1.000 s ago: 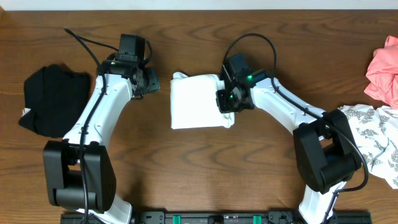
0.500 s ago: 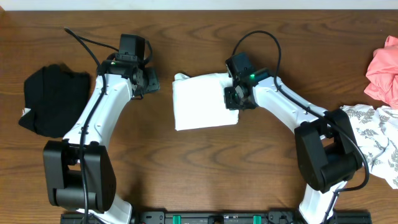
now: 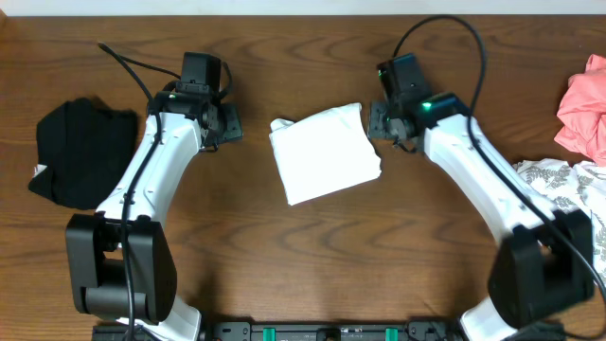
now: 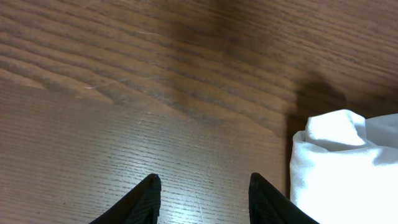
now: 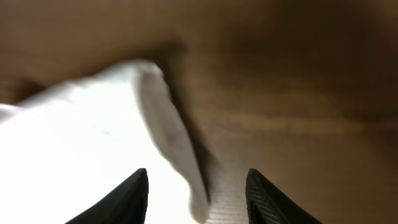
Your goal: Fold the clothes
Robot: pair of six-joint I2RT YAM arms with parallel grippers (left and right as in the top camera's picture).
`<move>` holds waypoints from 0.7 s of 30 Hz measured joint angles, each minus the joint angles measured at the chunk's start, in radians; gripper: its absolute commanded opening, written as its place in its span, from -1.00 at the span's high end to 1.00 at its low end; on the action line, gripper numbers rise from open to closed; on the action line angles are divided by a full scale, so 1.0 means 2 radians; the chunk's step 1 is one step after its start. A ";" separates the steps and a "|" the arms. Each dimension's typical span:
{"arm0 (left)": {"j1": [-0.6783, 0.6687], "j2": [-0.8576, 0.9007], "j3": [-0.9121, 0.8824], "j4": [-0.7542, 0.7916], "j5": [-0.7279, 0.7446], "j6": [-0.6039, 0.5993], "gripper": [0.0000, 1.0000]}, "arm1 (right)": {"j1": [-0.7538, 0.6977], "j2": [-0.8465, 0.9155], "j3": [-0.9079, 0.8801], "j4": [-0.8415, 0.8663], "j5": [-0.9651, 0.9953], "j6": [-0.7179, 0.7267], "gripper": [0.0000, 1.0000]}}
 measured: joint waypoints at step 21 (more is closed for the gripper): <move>0.000 0.000 0.000 -0.004 0.001 0.000 0.07 | 0.000 0.174 0.006 0.277 -0.471 -0.096 0.83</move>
